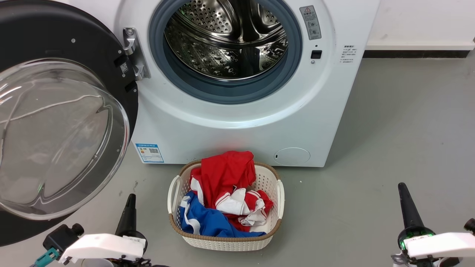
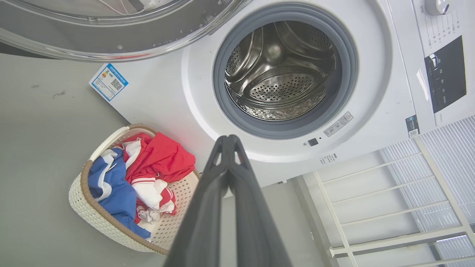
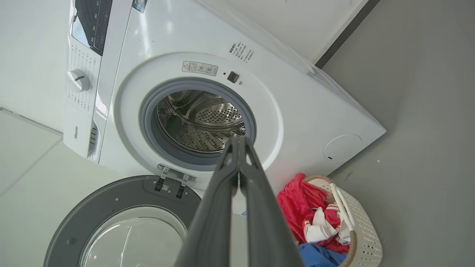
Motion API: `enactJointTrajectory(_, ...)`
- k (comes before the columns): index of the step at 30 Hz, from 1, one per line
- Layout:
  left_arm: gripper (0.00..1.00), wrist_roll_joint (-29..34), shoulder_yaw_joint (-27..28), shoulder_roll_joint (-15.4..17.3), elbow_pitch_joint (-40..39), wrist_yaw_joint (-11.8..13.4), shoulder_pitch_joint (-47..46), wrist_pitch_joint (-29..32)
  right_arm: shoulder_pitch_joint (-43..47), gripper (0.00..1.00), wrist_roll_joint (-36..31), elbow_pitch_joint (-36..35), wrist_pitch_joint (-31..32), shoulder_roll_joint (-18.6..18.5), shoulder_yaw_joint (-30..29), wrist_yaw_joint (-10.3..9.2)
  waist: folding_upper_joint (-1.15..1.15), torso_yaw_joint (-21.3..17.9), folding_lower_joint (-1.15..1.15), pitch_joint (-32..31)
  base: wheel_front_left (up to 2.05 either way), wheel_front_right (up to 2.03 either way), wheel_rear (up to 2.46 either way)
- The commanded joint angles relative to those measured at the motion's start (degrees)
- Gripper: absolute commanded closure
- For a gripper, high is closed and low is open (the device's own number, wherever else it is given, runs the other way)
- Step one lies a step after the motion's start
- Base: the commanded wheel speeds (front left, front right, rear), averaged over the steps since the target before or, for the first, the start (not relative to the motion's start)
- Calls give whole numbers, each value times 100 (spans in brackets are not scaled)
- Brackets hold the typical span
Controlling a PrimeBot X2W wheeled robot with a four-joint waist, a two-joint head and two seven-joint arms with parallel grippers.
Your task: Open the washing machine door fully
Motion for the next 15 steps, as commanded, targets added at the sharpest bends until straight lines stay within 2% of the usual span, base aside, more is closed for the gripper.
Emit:
enactJointTrajectory(1,100,-132,27,7,-33,-55,-141,43,-127,100,140,-12,30,-45,-6,1,0,-3,0,0,0,0,0)
enactJointTrajectory(15,100,-1027,109,6,34,-115,-250,254,-308,100,964,154,247,-43,-35,1,0,-42,0,1,0,0,0)
